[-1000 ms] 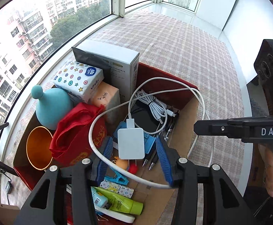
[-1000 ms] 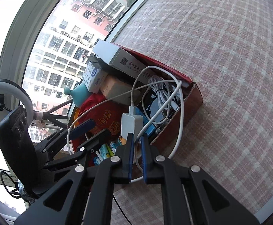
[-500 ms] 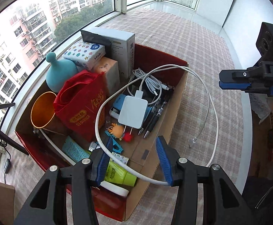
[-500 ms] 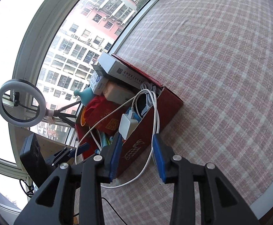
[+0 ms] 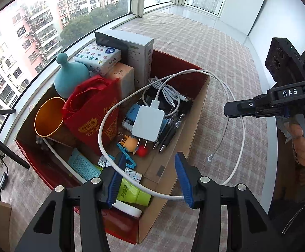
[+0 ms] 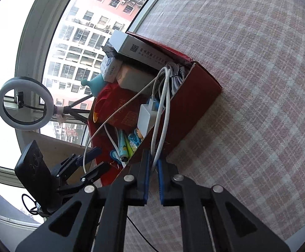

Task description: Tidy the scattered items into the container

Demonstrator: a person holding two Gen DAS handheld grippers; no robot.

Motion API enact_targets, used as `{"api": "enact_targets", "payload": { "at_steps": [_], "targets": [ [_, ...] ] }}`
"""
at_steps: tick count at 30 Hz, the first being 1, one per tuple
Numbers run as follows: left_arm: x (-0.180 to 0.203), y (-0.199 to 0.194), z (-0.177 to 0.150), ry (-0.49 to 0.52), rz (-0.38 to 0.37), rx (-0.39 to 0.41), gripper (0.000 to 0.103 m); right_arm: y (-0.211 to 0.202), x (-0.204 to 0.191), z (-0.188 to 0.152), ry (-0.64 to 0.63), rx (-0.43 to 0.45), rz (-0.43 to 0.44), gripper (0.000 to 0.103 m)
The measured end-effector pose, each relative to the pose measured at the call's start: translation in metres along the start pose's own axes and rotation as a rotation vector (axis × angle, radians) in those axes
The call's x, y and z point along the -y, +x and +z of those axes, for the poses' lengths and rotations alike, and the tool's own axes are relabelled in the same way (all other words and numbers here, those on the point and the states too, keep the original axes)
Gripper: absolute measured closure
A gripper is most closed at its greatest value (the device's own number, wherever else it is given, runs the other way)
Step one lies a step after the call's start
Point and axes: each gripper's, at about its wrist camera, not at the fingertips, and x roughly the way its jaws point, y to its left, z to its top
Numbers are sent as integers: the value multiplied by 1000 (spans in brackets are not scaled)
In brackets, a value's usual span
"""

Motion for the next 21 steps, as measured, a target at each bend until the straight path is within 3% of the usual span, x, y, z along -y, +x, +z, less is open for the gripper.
{"api": "enact_targets", "payload": {
  "at_steps": [9,13,17,21],
  "targets": [
    [-10,-17,-2,-23,2,47,56,4,5,25,266,81,187,99],
    [-16,-17,-7,-38,6,46,56,16,5,26,297,62,211,98],
    [-14,-8,-13,-29,-15,22,56,16,-12,21,117,78,30,92],
    [1,14,-14,10,-29,-20,57,1,-19,8,-35,112,-126,64]
  ]
}}
